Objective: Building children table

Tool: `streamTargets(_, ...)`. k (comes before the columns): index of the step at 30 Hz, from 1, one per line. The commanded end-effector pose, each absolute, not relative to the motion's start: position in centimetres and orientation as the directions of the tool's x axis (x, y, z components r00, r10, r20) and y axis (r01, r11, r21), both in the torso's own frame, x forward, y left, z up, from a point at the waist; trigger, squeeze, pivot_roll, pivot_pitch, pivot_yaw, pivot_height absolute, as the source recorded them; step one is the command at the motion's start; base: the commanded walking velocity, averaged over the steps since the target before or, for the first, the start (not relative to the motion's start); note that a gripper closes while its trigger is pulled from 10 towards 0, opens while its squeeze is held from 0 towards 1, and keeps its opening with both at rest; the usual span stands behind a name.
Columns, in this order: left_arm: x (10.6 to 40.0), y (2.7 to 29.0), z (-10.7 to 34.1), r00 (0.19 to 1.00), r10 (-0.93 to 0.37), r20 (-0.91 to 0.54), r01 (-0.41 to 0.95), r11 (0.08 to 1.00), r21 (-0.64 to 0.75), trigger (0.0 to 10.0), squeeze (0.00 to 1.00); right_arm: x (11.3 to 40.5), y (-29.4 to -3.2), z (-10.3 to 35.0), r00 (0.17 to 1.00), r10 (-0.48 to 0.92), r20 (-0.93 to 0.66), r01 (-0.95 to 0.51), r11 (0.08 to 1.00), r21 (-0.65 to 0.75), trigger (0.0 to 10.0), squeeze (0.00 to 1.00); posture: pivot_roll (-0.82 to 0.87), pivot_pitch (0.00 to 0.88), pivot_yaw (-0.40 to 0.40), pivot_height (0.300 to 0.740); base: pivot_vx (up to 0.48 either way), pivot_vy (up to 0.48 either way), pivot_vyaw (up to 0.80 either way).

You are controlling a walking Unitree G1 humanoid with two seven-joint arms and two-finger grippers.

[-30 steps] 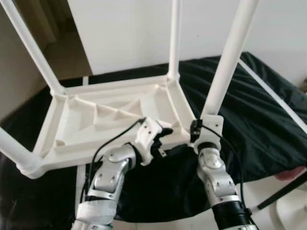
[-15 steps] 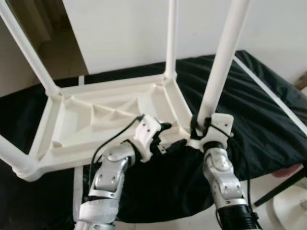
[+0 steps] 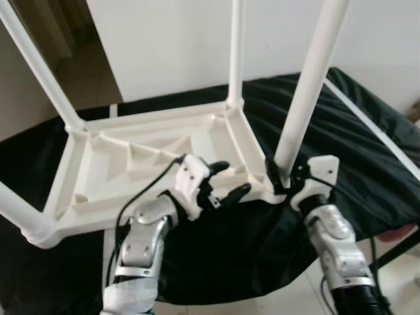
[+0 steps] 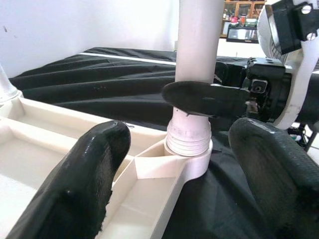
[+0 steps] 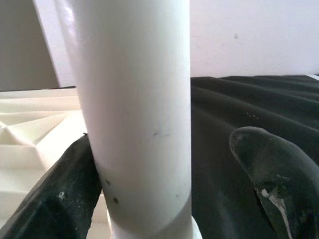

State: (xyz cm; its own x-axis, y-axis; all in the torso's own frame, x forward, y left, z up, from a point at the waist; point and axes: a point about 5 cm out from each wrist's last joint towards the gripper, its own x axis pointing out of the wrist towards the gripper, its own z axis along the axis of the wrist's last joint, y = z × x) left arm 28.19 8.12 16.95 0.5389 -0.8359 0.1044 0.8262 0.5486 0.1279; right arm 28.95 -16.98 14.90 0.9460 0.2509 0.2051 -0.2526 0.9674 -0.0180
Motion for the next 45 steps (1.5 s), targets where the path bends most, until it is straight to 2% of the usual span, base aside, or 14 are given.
streamTargets(1, 28.4, 8.6, 16.8, 0.622, -0.775, 0.108, 0.770, 0.631, 0.092, 10.0, 0.00, 29.1, -17.0, 14.8, 0.930, 0.308, 0.202, -0.307, 0.951, -0.040, 10.0, 0.00, 0.01, 0.007, 0.073, 0.740, 0.000, 0.000, 0.00)
streamTargets(10, 27.6, 8.5, 16.7, 0.572, -0.817, 0.074, 0.812, 0.577, 0.085, 10.0, 0.00, 30.4, -17.0, 15.4, 0.864, 0.481, 0.148, -0.464, 0.875, -0.138, 10.0, 0.00, 0.02, 0.003, 0.069, 0.740, 0.000, 0.000, 0.00)
streamTargets(17, 27.1, 7.9, 16.7, 0.537, -0.841, 0.071, 0.836, 0.541, 0.088, 10.0, 0.00, 31.5, -16.1, 15.5, 0.748, 0.662, 0.055, -0.637, 0.738, -0.222, 10.0, 0.00, 0.01, 0.000, 0.059, 0.740, 0.000, 0.000, 0.00)
streamTargets(21, 26.9, 7.8, 16.9, 0.526, -0.847, 0.079, 0.843, 0.532, 0.083, 10.0, 0.00, 31.9, -15.7, 15.4, 0.737, 0.675, 0.042, -0.647, 0.722, -0.245, 10.0, 0.00, 0.02, 0.000, 0.054, 0.740, 0.000, 0.000, 0.00)
streamTargets(22, 26.8, 7.7, 16.9, 0.527, -0.846, 0.081, 0.843, 0.532, 0.079, 10.0, 0.00, 32.0, -15.6, 15.3, 0.728, 0.684, 0.032, -0.657, 0.711, -0.249, 9.5, 0.00, 0.02, 0.000, 0.053, 0.740, 0.000, 0.000, 0.00)
streamTargets(23, 26.8, 7.7, 16.9, 0.527, -0.846, 0.081, 0.843, 0.532, 0.079, 10.0, 0.00, 32.0, -15.6, 15.3, 0.728, 0.684, 0.032, -0.657, 0.711, -0.249, 9.5, 0.00, 0.02, 0.000, 0.053, 0.740, 0.000, 0.000, 0.00)
streamTargets(24, 26.8, 7.6, 16.8, 0.529, -0.845, 0.080, 0.841, 0.535, 0.076, 10.0, 0.00, 32.1, -15.6, 15.2, 0.722, 0.691, 0.026, -0.665, 0.704, -0.248, 4.7, 0.00, 0.02, 0.000, 0.053, 0.740, 0.000, 0.000, 0.00)
streamTargets(25, 26.6, 7.6, 16.8, 0.531, -0.844, 0.081, 0.841, 0.536, 0.073, 10.0, 0.00, 32.1, -15.6, 15.0, 0.714, 0.700, 0.011, -0.677, 0.694, -0.245, 2.9, 0.00, 0.02, 0.000, 0.047, 0.740, 0.000, 0.000, 0.00)
streamTargets(26, 26.6, 7.6, 16.8, 0.531, -0.844, 0.081, 0.841, 0.536, 0.073, 10.0, 0.00, 32.1, -15.6, 15.0, 0.714, 0.700, 0.011, -0.677, 0.694, -0.245, 2.9, 0.00, 0.02, 0.000, 0.047, 0.740, 0.000, 0.000, 0.00)
streamTargets(27, 26.5, 7.5, 16.8, 0.531, -0.844, 0.080, 0.841, 0.536, 0.070, 10.0, 0.00, 32.1, -15.6, 14.6, 0.708, 0.706, -0.003, -0.687, 0.688, -0.236, 0.0, 0.00, 0.03, 0.000, 0.046, 0.740, 0.000, 0.000, 0.00)
streamTargets(38, 26.3, 7.8, 16.8, 0.521, -0.851, 0.070, 0.849, 0.525, 0.064, 10.0, 0.00, 31.7, -16.3, 12.4, 0.715, 0.691, -0.104, -0.693, 0.682, -0.234, 0.0, 0.00, 0.03, 0.000, 0.068, 0.740, 0.000, 0.000, 0.00)
streamTargets(39, 26.4, 7.8, 16.8, 0.517, -0.854, 0.065, 0.852, 0.520, 0.063, 10.0, 0.00, 31.9, -16.5, 11.8, 0.782, 0.611, -0.125, -0.623, 0.754, -0.210, 10.0, 0.00, 0.02, 0.000, 0.072, 0.740, 0.000, 0.000, 0.00)
streamTargets(45, 26.5, 7.6, 16.6, 0.514, -0.856, 0.057, 0.855, 0.516, 0.053, 10.0, 0.00, 32.3, -16.1, 11.1, 0.902, 0.409, -0.140, -0.428, 0.889, -0.161, 10.0, 0.00, 0.00, 0.000, 0.071, 0.740, 0.000, 0.000, 0.00)
